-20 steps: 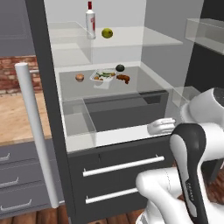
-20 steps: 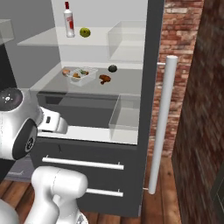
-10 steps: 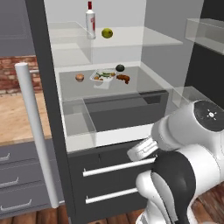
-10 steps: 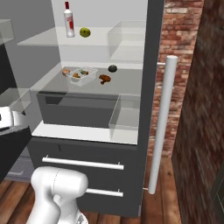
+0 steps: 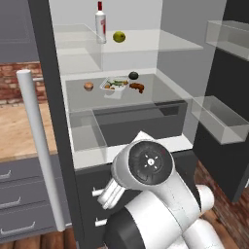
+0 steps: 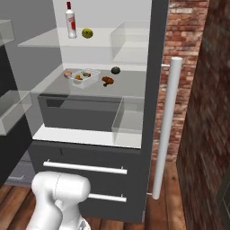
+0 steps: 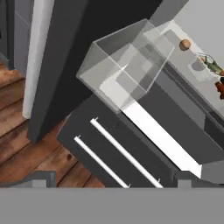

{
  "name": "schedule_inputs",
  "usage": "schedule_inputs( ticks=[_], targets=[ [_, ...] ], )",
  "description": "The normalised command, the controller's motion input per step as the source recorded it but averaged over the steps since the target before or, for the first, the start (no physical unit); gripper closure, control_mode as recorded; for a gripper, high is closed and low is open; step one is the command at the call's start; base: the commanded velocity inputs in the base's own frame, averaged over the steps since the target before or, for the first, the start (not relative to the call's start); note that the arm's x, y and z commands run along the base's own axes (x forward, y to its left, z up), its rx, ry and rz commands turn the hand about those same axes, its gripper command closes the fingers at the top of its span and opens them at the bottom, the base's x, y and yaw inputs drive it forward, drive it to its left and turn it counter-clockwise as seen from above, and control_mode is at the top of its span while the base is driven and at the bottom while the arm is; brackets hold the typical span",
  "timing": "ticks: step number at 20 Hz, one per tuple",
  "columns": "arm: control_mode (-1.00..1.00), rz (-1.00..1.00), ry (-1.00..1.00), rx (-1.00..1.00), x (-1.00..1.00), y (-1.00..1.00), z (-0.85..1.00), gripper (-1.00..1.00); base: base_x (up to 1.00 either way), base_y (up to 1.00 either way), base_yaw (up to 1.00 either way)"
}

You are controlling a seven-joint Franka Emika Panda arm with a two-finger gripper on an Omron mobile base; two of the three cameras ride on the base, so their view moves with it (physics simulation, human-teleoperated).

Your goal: Place the tupperware on the second highest shelf of the fridge. Make space for the tupperware among the existing items by rearranging them on the shelves if needed. Close the fridge door when finished.

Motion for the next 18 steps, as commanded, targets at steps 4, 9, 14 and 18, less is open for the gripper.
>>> schedule_inputs(
  ticks=[4, 9, 14, 18],
  targets=[
    [-1.00, 0.13, -0.01, -0.35, 0.00, 1.00, 0.00, -1.00, 0.00, 0.00, 0.00],
    [-1.00, 0.09, -0.03, -0.37, 0.00, 1.00, -0.03, -1.00, 0.00, 0.00, 0.00],
    [-1.00, 0.03, -0.03, -0.39, 0.05, 1.00, -0.24, -1.00, 0.00, 0.00, 0.00],
    [-1.00, 0.00, 0.00, -0.40, 0.40, 1.00, -0.44, -1.00, 0.00, 0.00, 0.00]
  ],
)
